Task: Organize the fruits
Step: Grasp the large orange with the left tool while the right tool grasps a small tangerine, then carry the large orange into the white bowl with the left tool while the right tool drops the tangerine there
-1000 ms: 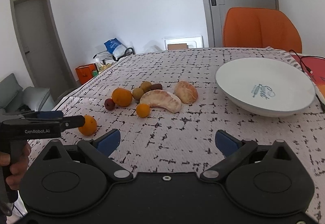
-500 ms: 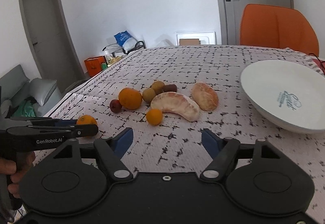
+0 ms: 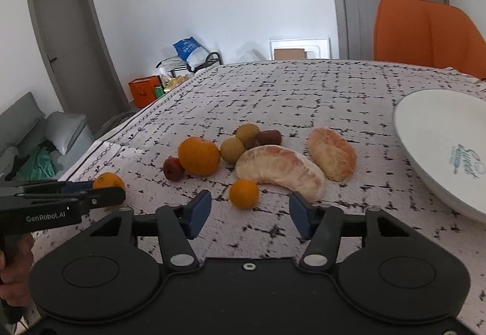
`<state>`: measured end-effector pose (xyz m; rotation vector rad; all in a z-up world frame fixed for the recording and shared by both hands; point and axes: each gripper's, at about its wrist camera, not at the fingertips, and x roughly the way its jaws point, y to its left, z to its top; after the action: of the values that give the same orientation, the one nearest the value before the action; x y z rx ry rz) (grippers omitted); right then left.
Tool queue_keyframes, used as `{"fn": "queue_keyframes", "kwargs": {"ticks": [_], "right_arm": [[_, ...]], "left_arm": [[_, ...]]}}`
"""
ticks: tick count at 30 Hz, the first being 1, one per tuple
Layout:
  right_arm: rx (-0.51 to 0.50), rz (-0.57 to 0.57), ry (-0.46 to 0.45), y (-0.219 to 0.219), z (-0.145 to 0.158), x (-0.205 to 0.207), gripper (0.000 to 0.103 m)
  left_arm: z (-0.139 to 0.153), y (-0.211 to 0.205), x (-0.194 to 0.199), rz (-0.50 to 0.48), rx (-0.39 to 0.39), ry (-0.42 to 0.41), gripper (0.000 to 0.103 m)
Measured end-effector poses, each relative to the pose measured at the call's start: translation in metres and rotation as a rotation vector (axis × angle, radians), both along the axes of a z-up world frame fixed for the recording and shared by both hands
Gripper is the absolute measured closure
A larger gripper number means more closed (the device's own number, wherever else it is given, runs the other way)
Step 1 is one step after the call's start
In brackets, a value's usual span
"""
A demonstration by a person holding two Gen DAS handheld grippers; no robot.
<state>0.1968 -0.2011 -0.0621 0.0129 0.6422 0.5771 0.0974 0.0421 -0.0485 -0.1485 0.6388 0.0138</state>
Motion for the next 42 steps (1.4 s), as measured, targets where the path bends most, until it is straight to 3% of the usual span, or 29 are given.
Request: {"fn": "queue_keyframes", "kwargs": {"ticks": [5,6,7,8,26,42], "right_arm": [[0.008,0.007,0.008,0.008,-0.001,0.008,0.054],[0.008,0.006,0.016,0.009,-0.003,0.011,0.060],[0.000,0.004,0.029,0.011,-0.005,0.013,0.078],[-0.003,0.002,0.044,0.012,-0.007,0.016,0.081],[0.070,-0.104,-0.032,-0.049,0.014,-0.013,0.081],[0.119,-0.177,-0.088,-0.099,0.025,-0.016,0.081]], "left_arm": [[0.000,0.002,0.002,0.003,-0.004,-0.002,0.067],[0.001,0.002,0.002,0.005,-0.006,-0.003,0.067],[0.001,0.002,0.003,0.007,-0.009,-0.003,0.067],[0.002,0.001,0.004,0.008,-0.011,-0.005,0.067],[0.024,-0.054,0.017,-0.105,0.018,-0.056,0.067],[0.034,-0.112,0.039,-0.166,0.059,-0.077,0.067]]}}
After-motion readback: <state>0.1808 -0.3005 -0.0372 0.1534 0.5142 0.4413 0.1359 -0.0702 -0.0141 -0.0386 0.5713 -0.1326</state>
